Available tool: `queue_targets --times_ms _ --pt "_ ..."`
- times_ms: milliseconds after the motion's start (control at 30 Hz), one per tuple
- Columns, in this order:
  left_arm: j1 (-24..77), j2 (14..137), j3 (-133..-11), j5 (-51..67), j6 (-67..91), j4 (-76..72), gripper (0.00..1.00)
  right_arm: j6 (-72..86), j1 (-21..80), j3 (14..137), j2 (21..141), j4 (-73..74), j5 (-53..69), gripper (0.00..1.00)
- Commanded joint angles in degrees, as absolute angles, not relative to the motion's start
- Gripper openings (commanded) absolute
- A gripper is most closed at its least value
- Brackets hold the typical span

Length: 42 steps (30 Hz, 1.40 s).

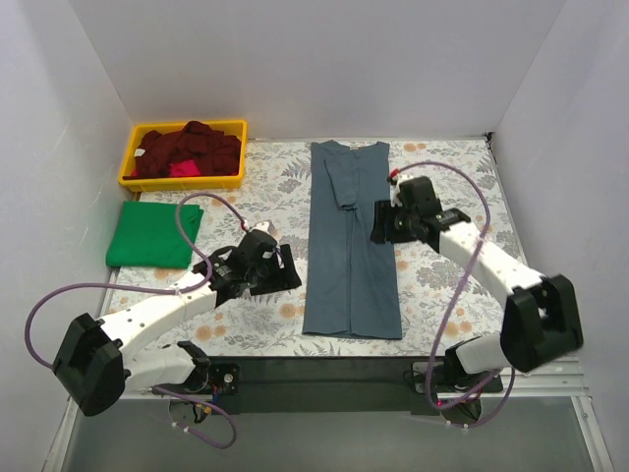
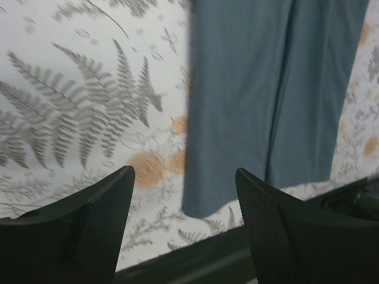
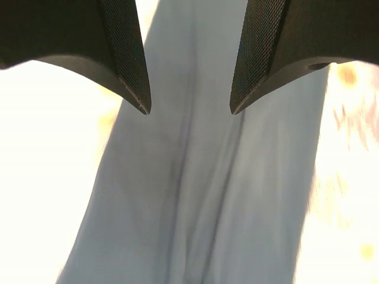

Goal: Fold and stack the t-shirts
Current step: Fold the tshirt

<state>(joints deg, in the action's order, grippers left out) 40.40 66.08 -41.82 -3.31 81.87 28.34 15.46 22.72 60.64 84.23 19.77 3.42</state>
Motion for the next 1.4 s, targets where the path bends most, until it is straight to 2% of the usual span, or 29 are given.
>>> queue_targets --times_ms 0,133,300,500,1167,1300,1367 --pt "45.86 64.95 -40.87 -1.15 89.37 32.96 0.68 18.98 25.57 50.56 74.84 30.49 0.26 0.63" --pt "50.26 66.35 -39.9 -1.49 93.86 33.49 0.67 20.39 26.37 39.41 64.88 35.24 1.22 0.62" --pt "54.84 71.44 -41.22 -3.16 96.67 33.49 0.67 22.76 26.98 32.97 57.58 38.23 4.12 0.62" --pt "56.78 77.51 -43.15 -4.83 96.86 33.66 0.61 26.36 29.53 30.06 56.08 40.16 4.39 0.5" --pt "60.38 86.13 -47.99 -6.33 97.21 34.72 0.53 30.85 33.75 24.44 57.48 37.97 5.71 0.4" --pt "60.82 86.75 -48.43 -7.47 97.56 36.47 0.5 31.64 34.8 23.91 57.48 37.97 5.54 0.3" --pt "60.91 86.84 -48.78 -8.26 97.91 37.35 0.5 31.82 35.16 23.99 57.48 37.88 5.45 0.2"
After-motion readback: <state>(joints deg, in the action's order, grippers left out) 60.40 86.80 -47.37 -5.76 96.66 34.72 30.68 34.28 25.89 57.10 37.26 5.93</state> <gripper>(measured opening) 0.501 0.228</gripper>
